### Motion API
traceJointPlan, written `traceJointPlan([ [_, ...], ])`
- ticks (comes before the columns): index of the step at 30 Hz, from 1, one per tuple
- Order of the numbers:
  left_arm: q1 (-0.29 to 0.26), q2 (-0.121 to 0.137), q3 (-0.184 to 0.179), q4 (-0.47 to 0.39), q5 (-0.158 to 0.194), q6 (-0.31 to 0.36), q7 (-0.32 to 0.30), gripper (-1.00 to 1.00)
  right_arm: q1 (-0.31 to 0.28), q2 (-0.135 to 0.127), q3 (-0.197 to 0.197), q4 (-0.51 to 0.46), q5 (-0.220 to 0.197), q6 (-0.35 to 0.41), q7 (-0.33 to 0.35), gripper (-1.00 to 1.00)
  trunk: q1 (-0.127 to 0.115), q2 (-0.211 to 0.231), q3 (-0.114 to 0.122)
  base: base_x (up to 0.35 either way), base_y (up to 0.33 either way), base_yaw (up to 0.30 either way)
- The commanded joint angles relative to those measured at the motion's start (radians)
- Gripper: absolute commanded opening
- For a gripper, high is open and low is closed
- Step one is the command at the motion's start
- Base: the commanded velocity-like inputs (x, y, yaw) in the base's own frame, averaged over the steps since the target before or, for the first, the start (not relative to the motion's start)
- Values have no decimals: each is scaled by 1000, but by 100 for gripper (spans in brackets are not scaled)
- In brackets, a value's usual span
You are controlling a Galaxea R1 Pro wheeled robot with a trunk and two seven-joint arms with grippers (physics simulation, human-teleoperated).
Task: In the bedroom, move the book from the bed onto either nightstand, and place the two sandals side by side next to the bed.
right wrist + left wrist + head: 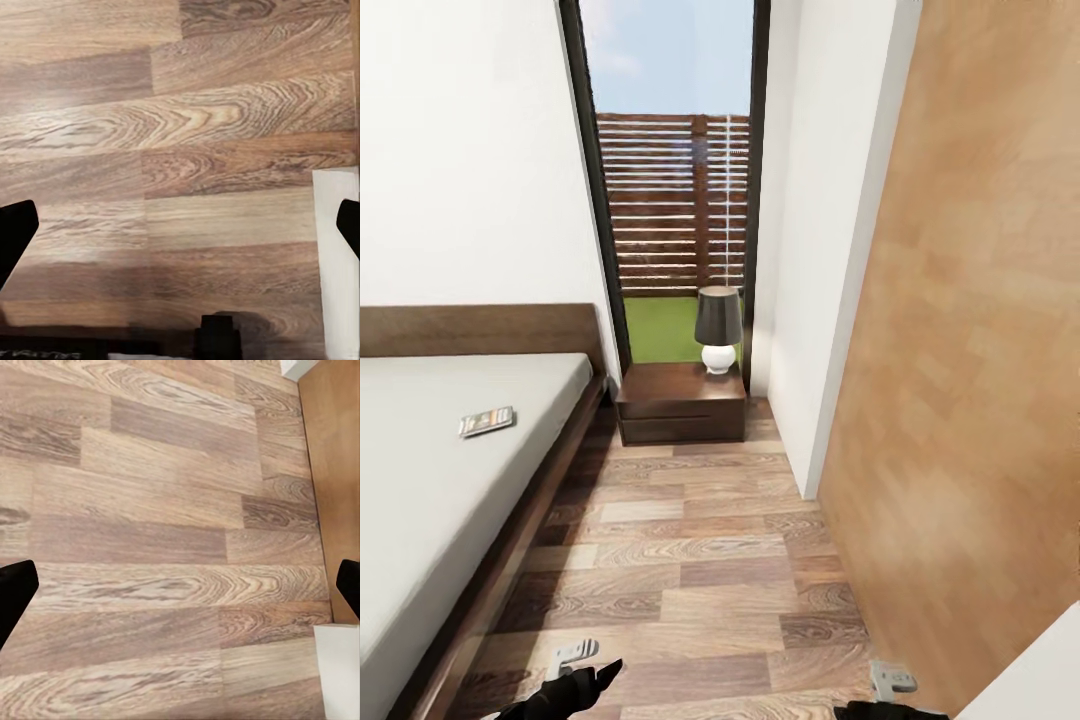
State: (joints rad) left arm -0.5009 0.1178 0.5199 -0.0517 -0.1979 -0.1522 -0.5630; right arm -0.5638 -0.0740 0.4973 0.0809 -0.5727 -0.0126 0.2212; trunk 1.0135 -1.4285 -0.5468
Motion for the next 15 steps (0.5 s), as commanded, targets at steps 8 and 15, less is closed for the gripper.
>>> traceJointPlan([
  [8, 12, 2, 8, 34, -8, -5, 26, 100, 85, -1, 9, 0, 53, -5, 3, 100, -27, 49, 21, 0, 0, 0],
  [15, 19, 2, 8, 36, -8, -7, 29, 100, 85, -1, 9, 0, 56, -13, 3, 100, -27, 49, 21, 0, 0, 0],
])
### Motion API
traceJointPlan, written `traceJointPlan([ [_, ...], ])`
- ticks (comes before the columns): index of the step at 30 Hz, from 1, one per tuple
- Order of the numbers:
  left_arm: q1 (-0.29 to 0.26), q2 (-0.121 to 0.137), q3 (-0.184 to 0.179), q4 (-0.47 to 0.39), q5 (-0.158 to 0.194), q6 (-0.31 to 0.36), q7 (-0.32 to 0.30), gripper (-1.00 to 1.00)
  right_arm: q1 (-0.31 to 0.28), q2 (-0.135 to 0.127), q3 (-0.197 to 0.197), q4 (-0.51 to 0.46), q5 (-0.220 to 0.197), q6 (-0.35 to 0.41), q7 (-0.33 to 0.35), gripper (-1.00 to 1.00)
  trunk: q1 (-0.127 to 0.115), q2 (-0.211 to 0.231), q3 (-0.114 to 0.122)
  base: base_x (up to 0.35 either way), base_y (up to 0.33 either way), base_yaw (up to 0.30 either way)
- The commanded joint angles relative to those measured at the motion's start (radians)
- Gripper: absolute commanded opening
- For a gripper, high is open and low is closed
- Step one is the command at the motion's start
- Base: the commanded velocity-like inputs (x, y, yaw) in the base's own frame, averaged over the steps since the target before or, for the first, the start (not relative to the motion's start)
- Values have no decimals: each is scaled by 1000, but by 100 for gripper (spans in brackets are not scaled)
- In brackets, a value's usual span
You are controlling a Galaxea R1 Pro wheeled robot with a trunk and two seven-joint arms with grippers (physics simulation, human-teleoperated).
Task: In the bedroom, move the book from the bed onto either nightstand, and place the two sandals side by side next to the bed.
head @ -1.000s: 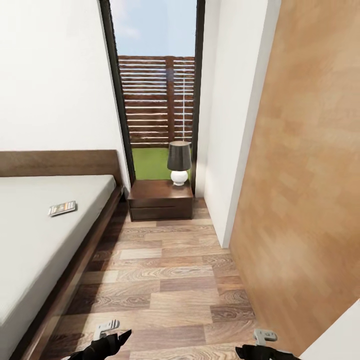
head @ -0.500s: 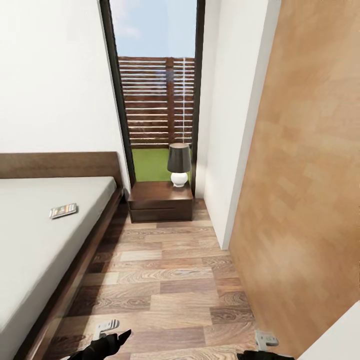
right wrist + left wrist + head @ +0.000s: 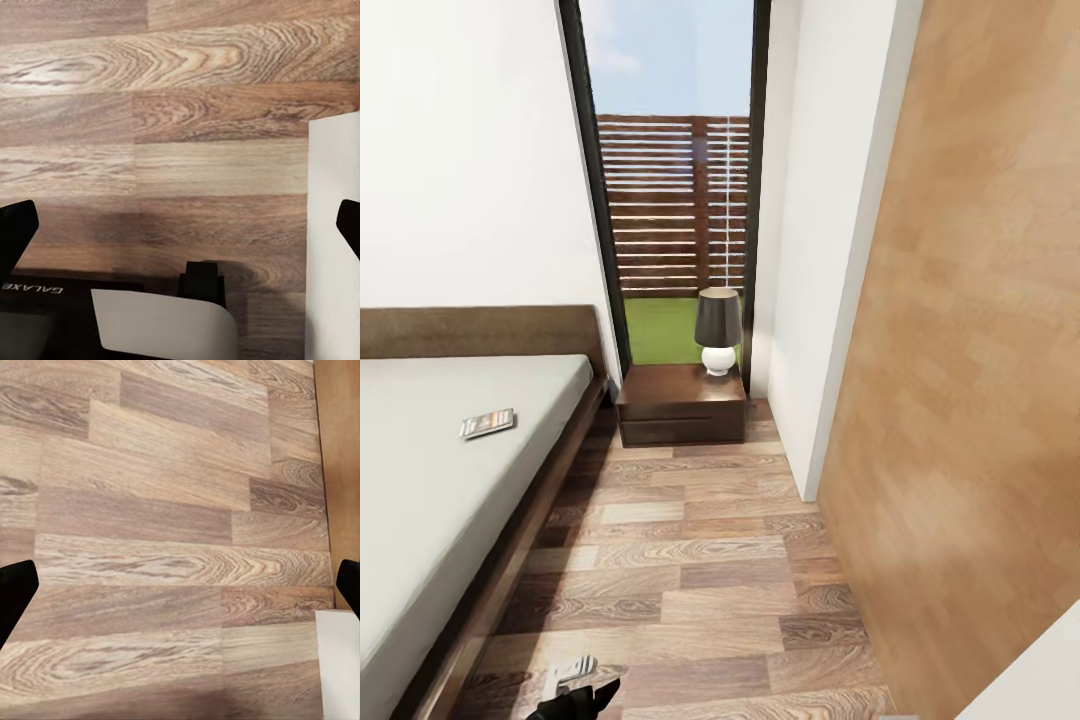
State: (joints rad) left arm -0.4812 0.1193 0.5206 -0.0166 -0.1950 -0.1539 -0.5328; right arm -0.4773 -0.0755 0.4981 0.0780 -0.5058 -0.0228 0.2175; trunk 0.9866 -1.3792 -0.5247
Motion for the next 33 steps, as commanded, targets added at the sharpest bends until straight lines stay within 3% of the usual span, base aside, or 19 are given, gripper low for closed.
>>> traceJointPlan([
  [1, -1, 0, 7, 1, -11, -6, -2, 100, -1, 0, 8, 3, -11, -3, 7, 100, 0, -1, -1, 0, 0, 0],
  [24, 1, -1, 7, 1, -10, -4, -2, 100, -1, -1, 8, 3, -10, -6, 13, 100, 0, -1, -1, 0, 0, 0],
  [33, 1, 0, 7, 1, -10, -1, -1, 100, -1, -1, 8, 3, -11, -6, 13, 100, 0, -1, -1, 264, 0, 0],
])
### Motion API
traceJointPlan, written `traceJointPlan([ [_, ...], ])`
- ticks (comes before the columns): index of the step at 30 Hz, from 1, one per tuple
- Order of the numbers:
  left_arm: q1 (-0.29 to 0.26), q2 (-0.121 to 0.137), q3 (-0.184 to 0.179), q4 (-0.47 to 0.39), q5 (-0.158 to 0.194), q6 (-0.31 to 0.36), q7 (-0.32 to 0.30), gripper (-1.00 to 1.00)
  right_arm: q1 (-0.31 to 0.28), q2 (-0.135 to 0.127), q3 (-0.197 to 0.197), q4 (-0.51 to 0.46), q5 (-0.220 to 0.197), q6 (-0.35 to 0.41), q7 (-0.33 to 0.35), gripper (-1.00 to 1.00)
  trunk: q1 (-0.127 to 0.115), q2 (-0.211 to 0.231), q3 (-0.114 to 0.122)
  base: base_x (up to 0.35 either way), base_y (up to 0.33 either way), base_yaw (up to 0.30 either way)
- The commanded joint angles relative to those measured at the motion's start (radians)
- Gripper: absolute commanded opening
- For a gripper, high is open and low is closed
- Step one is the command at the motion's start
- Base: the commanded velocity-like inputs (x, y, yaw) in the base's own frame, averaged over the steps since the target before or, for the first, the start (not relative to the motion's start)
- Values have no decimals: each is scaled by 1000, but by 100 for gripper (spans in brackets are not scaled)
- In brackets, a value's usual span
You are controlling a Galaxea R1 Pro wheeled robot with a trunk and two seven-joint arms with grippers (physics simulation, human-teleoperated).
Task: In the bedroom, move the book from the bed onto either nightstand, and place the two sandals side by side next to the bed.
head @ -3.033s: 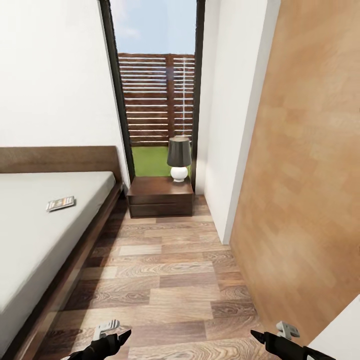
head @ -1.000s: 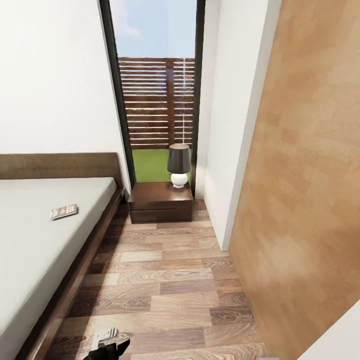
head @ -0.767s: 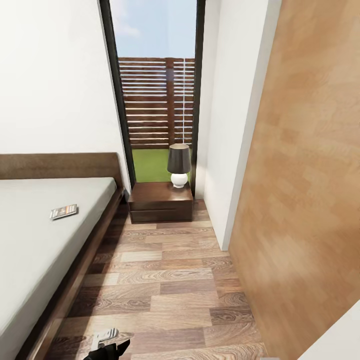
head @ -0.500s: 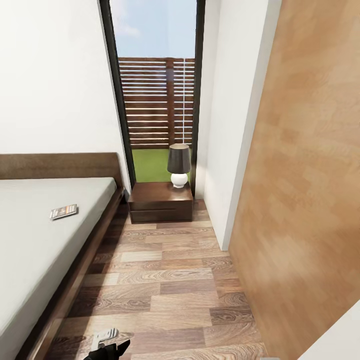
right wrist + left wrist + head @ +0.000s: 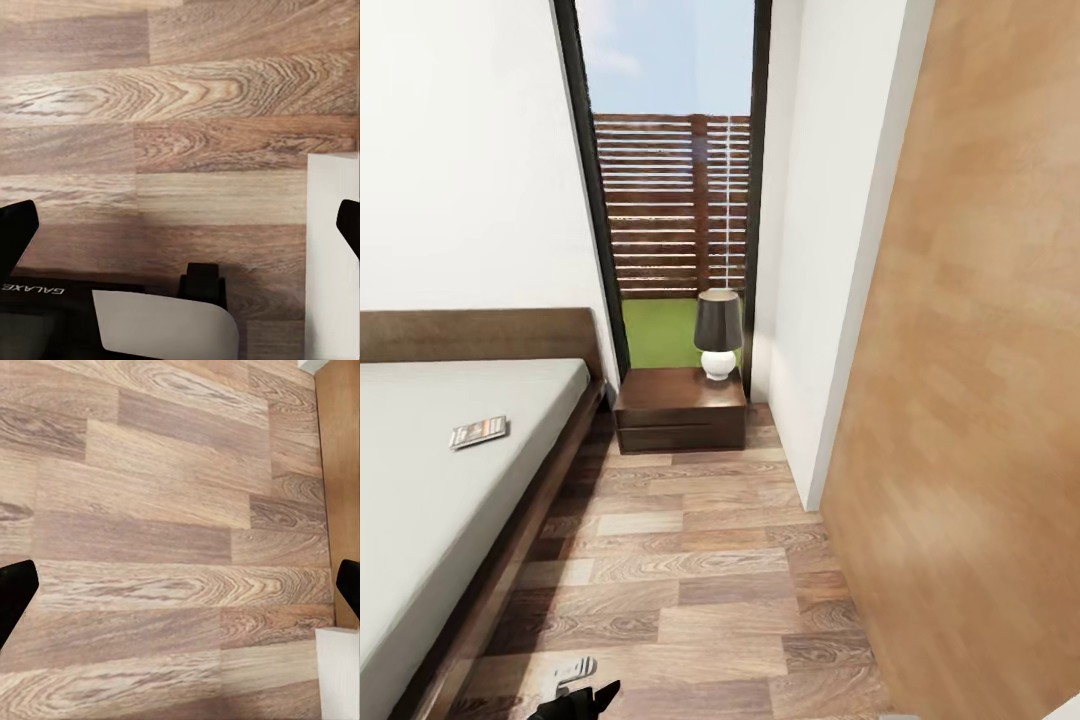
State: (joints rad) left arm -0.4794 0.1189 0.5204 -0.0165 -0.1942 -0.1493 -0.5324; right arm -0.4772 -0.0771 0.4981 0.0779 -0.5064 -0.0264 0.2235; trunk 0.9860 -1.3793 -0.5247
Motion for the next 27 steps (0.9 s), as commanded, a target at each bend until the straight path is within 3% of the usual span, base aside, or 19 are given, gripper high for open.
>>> traceJointPlan([
  [1, -1, 0, 7, 1, -11, -6, -1, 100, -1, 0, 8, 3, -11, -3, 7, 100, 1, -1, -1, 331, 0, 0],
  [19, -1, -1, 7, 1, -11, -7, -2, 100, -1, 1, 8, 3, -11, -3, 7, 100, 1, -1, -1, 77, 0, 0],
  [27, -1, -1, 7, 1, -11, -7, -1, 100, -1, 2, 8, 3, -11, -3, 7, 100, 1, -1, -1, 279, 0, 0],
])
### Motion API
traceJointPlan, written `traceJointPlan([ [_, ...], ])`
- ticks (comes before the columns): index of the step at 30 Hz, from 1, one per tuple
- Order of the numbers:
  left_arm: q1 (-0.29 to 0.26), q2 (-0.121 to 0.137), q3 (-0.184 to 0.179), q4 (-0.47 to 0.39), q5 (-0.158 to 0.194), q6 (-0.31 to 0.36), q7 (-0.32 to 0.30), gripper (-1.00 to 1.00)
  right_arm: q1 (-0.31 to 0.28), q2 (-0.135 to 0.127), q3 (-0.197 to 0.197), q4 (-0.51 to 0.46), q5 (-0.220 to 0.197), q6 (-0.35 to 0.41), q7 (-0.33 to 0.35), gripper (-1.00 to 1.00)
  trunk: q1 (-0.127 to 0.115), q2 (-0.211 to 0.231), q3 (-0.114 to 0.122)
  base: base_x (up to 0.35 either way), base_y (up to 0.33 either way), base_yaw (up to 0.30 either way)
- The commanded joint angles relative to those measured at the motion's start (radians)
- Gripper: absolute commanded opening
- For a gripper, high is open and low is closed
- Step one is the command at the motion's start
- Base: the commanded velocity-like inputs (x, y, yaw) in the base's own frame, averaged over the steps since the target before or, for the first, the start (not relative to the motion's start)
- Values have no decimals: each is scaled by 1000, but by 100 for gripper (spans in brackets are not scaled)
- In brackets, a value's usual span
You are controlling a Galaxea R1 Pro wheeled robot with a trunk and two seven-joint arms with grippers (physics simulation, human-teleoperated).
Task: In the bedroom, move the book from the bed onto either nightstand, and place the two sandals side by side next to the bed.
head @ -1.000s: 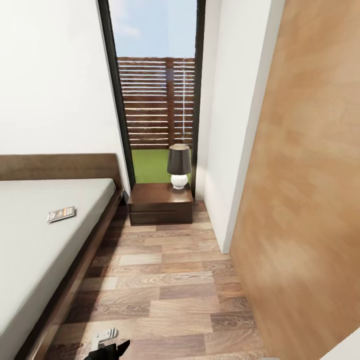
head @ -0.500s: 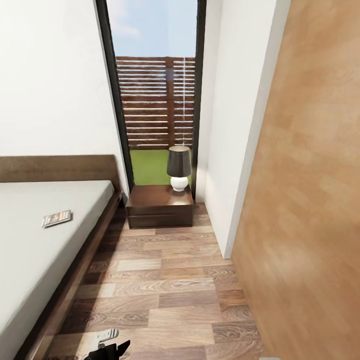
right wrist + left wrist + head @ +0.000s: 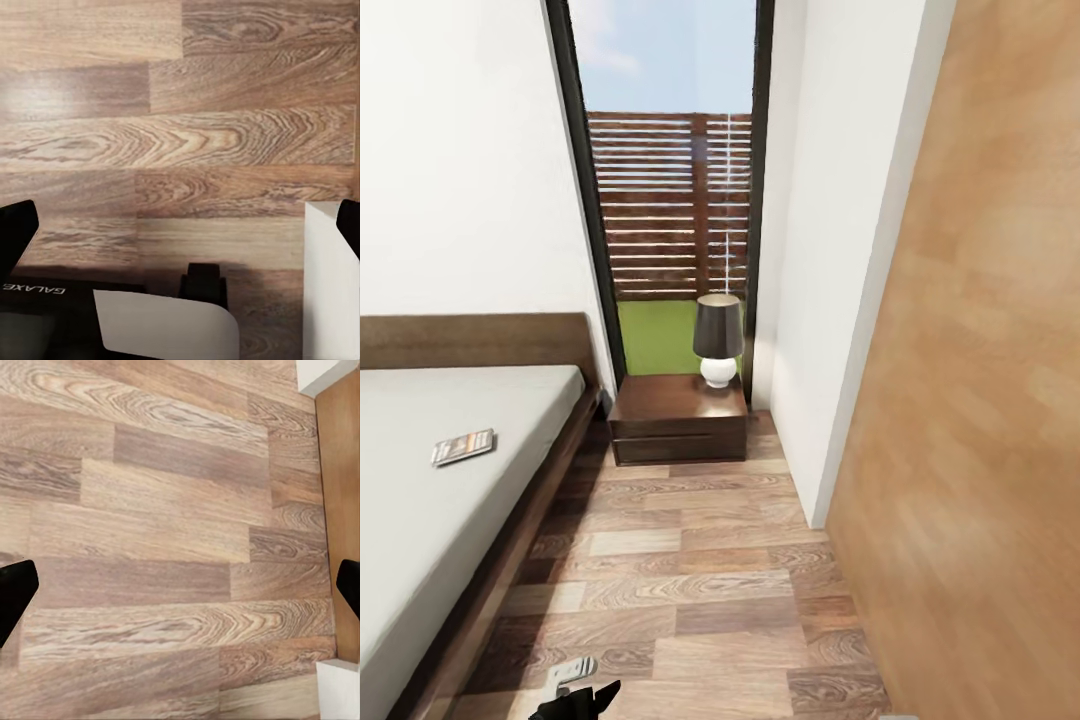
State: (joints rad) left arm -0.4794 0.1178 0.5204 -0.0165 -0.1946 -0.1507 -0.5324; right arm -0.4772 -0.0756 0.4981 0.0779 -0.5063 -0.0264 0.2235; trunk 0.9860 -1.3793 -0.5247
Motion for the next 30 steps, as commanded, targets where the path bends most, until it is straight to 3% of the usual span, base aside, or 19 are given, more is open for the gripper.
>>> traceJointPlan([
  [1, -1, 0, 7, 1, -11, -6, -1, 100, -1, 0, 8, 3, -11, -3, 7, 100, 1, -1, -1, 324, 0, 0],
  [16, -1, 0, 7, 1, -11, -6, -2, 100, -1, 1, 8, 3, -10, -3, 7, 100, 1, -1, -1, 332, 0, 1],
  [30, -1, 0, 7, 1, -11, -6, -2, 100, -1, 1, 8, 3, -10, -3, 7, 100, 1, -1, -1, 333, 0, 77],
])
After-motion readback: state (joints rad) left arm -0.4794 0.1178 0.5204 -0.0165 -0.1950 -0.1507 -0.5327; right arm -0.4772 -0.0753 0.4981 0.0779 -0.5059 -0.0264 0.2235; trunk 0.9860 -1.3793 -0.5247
